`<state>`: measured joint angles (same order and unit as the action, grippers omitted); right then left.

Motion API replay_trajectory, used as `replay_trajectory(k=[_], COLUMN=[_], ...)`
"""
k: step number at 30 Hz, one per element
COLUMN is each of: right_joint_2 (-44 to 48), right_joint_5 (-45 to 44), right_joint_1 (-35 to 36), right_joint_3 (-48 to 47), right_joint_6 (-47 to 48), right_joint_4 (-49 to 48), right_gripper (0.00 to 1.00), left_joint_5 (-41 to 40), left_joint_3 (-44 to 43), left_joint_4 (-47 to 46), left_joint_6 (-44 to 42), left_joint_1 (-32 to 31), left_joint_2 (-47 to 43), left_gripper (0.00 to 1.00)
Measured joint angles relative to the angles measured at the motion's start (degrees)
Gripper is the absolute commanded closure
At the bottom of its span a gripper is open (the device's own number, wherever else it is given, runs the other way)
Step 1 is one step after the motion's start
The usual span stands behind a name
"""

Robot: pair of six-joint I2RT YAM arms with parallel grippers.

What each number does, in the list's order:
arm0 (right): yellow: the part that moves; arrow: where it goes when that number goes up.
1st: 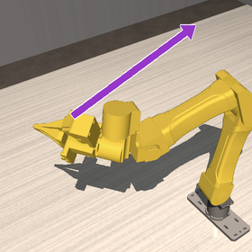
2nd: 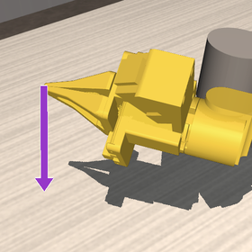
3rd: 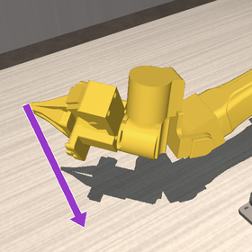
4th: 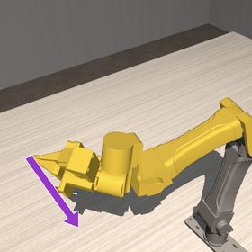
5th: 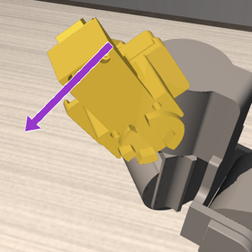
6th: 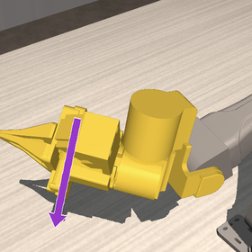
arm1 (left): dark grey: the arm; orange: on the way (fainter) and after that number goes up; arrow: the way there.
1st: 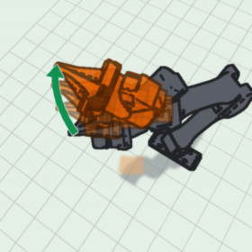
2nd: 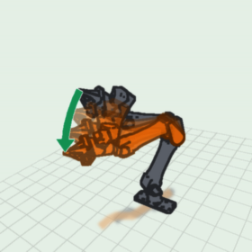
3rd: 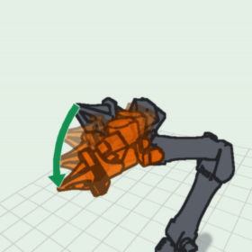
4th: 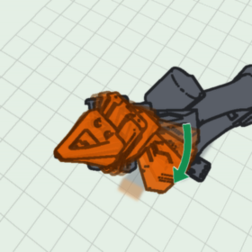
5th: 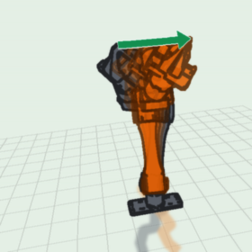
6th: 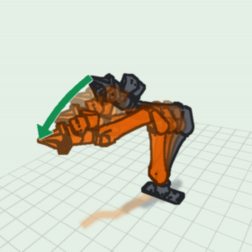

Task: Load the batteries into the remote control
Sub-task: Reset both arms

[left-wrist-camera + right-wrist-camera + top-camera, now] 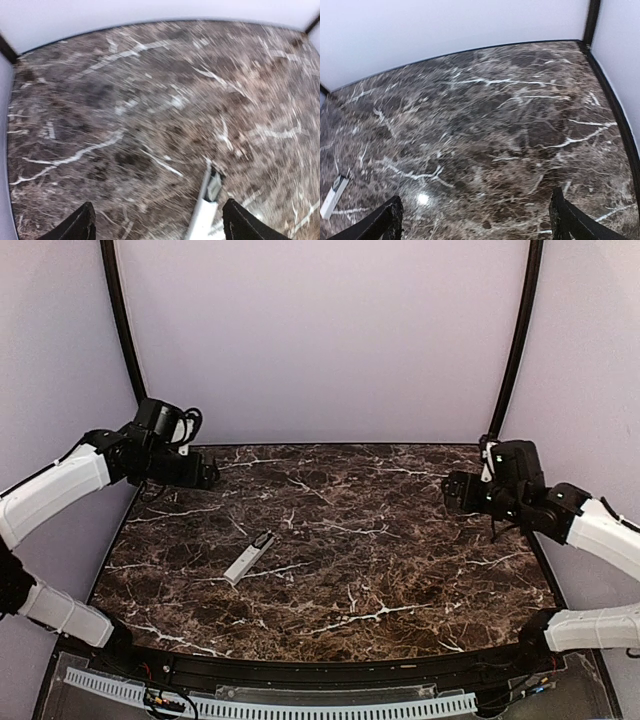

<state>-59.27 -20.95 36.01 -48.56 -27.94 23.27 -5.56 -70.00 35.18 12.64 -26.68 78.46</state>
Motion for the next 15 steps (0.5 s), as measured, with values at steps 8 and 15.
replay_trajectory(k=[8,15], right_joint_2=[14.8,16.0], right_joint_5=[8.8,9.5], right_joint_1=[-22.0,-23.6], right_joint_3=[16.4,21.0], right_joint_6=[-2.7,-6.4], right_joint_4=[-6.3,-7.8], right_gripper=[0.01,0.02], left_joint_5=[-9.4,-14.0], left_joint_3=[16.4,19.9], left_joint_4=[-13.9,-18.2], left_joint_6=[6.7,8.7], left_joint_1=[18.7,23.8], left_joint_2=[-10.3,-10.5], left_gripper=[0.12,0.12])
